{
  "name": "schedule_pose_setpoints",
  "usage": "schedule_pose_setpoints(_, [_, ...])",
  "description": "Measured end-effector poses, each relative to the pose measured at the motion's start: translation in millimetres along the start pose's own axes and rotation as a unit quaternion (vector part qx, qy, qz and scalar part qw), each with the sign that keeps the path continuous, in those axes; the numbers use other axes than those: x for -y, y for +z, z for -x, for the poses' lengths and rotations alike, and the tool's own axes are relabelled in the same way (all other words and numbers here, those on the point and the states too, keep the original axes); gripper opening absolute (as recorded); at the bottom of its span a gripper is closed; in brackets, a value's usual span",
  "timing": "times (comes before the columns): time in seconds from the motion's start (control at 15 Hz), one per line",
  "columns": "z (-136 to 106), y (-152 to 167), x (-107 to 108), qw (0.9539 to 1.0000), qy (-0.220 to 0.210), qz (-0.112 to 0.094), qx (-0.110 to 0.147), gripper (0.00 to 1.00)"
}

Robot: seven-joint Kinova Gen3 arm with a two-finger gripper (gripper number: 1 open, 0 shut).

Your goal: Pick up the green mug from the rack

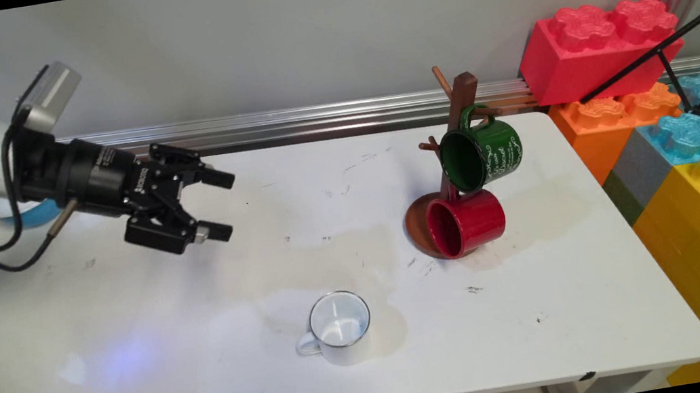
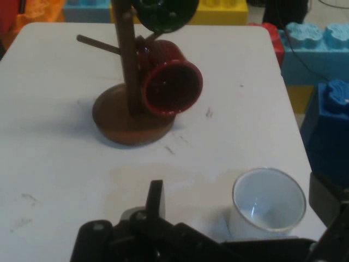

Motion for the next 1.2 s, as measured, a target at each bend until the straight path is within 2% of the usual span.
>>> schedule_pose_setpoints(1.2, [-105,48,-51,0.9970,-0.061,-0.042,-0.022,1.00])
